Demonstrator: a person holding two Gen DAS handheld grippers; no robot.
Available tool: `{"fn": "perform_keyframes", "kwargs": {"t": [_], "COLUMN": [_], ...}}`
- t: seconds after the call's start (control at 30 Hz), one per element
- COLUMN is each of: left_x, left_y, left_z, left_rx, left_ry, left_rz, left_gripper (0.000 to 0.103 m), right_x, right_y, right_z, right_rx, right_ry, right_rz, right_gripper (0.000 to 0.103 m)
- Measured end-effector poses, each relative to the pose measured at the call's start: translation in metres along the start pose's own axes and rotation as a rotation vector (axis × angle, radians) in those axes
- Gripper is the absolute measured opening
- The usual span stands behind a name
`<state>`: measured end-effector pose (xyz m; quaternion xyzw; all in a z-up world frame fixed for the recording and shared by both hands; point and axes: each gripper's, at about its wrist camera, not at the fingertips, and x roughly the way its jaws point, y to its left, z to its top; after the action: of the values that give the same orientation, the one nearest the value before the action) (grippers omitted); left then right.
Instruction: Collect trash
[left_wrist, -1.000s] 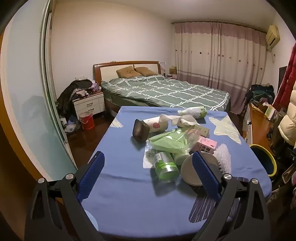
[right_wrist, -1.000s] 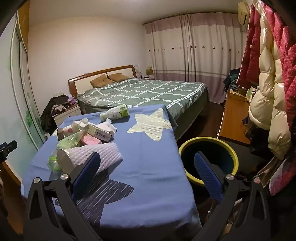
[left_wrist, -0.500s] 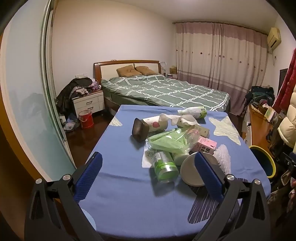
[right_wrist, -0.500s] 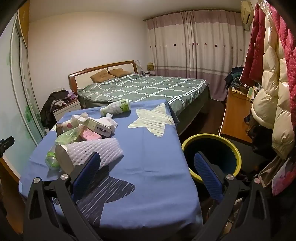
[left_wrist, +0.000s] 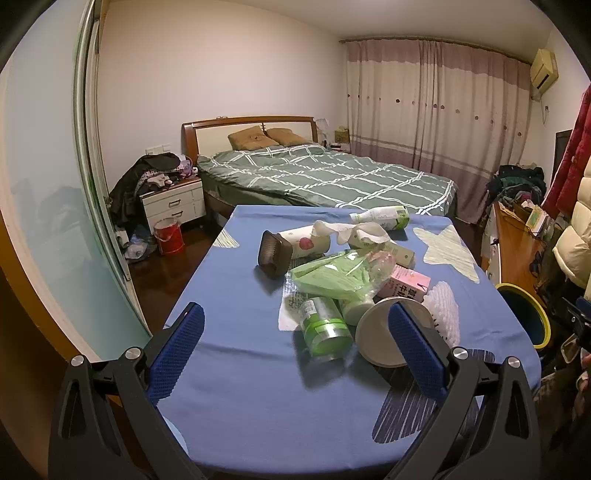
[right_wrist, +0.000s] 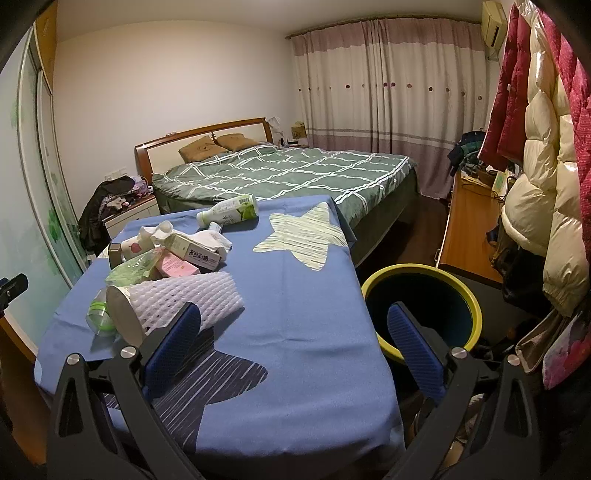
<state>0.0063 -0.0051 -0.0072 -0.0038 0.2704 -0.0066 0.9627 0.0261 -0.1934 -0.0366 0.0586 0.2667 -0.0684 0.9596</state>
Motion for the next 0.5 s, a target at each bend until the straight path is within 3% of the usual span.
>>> {"fn": "perform_keyframes", "kwargs": {"t": [0.5], "left_x": [0.0007], "left_y": [-0.0002], "left_z": [-0.0001], "left_rx": [0.001], "left_ry": [0.001], "left_rz": [0.000], "left_gripper": [0.098], "right_x": [0.0012], "right_y": [-0.0001], "right_z": [-0.0007], "right_rx": [0.010], "right_ry": [0.000], "right_rz": [-0.007], "right_gripper": [0.097]}}
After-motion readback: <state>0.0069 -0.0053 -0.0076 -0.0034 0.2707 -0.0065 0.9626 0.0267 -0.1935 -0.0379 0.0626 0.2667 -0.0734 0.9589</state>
